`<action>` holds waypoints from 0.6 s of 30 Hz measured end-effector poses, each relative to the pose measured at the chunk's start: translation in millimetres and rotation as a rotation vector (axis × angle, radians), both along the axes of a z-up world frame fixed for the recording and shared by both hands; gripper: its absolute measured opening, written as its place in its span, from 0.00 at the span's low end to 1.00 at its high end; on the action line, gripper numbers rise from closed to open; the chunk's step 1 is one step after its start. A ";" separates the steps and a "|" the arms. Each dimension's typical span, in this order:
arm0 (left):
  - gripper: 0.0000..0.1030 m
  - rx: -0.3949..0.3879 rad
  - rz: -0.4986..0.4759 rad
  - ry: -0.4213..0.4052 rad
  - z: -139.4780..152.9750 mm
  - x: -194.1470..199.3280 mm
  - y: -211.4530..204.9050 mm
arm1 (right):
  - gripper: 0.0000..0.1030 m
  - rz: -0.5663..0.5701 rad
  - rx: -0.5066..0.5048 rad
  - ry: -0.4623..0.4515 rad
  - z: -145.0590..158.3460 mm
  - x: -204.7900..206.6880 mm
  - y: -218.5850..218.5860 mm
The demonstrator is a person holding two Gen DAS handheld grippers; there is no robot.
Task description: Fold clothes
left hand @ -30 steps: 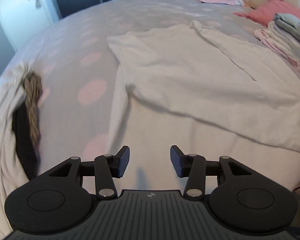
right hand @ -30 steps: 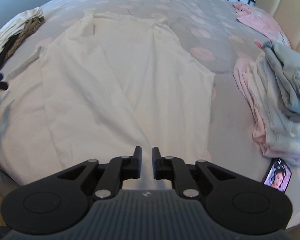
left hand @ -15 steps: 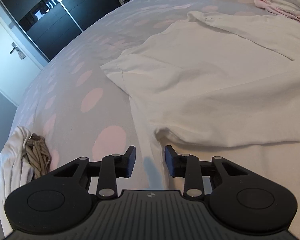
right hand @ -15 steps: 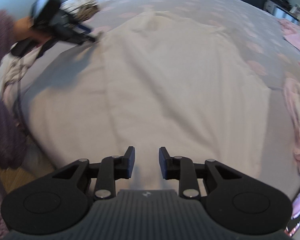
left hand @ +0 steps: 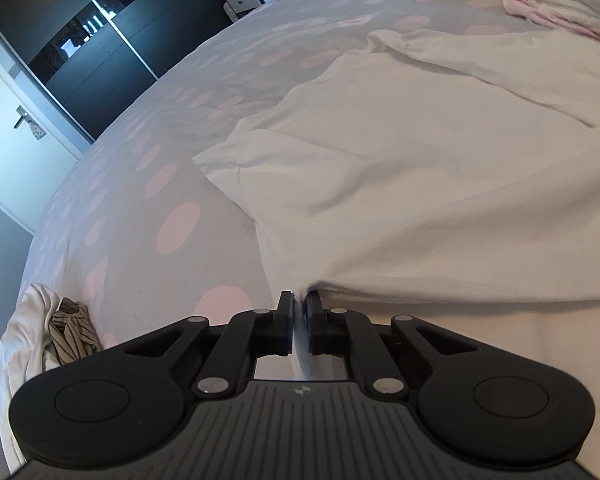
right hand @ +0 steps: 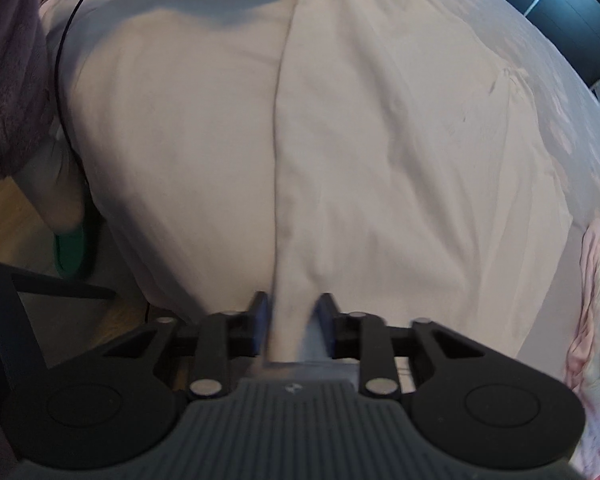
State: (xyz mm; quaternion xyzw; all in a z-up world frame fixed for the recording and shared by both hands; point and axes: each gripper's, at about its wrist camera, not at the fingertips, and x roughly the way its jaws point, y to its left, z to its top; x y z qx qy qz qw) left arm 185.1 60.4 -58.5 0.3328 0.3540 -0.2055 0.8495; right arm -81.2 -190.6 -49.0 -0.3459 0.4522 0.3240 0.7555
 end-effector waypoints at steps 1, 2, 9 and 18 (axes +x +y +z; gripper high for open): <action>0.04 -0.015 0.008 -0.002 3.4 0.6 2.8 | 0.07 -0.008 0.002 -0.008 3.8 0.8 -1.1; 0.04 -0.034 0.021 -0.001 7.1 1.7 6.3 | 0.06 -0.023 0.017 -0.003 9.5 2.9 -3.1; 0.03 -0.247 0.214 0.083 22.5 32.7 57.8 | 0.06 -0.074 0.305 0.173 74.2 13.0 -3.8; 0.03 -0.596 0.350 0.225 6.4 62.3 129.0 | 0.06 0.117 0.444 0.394 95.1 -6.0 106.6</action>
